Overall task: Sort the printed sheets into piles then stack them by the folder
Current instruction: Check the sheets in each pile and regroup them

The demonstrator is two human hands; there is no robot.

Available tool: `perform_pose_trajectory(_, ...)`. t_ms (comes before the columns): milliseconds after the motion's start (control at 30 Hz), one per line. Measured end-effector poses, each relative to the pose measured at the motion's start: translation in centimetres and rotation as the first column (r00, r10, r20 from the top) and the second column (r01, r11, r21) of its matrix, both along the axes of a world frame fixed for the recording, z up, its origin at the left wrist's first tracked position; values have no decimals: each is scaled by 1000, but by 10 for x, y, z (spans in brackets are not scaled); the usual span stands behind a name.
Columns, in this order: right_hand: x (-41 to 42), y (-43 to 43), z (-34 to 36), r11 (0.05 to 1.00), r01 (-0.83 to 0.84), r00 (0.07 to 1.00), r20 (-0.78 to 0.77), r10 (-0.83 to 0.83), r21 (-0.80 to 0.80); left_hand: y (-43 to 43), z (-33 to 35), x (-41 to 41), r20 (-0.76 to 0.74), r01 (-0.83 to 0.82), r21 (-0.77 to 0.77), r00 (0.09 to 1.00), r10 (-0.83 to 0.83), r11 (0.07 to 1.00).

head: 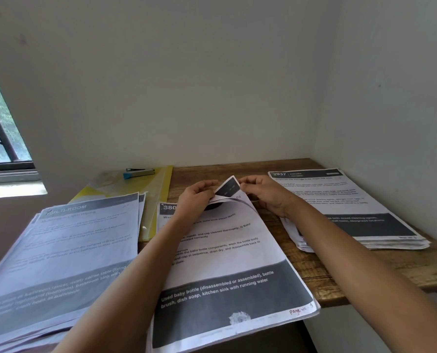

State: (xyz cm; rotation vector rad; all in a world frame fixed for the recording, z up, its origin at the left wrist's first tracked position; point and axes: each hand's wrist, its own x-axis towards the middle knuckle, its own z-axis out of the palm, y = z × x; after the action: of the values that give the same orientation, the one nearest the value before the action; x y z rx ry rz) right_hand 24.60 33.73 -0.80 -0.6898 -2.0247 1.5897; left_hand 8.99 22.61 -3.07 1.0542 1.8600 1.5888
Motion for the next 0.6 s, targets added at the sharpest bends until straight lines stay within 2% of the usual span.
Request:
perform_pose_trajectory(133,0,-1,1,1000,-8,1000,-4,8,17,0,0,0,-6,29,-5,1000,-29,1000)
perform_pose_trajectory(300,1,-2,2,999,-28,999,-29,27,-18,1,0,0,-1,-19,26,1000,19,999)
perform_pose_trajectory(533,11,-5,4,965,-254,967,40,252,62,4,-4,-4,-59,-43,53,997,46,998)
perform_pose_trajectory(600,11,-5,1,962,-264,964,61,260,74,5,-5,-4,-51,-31,47,998,34,998)
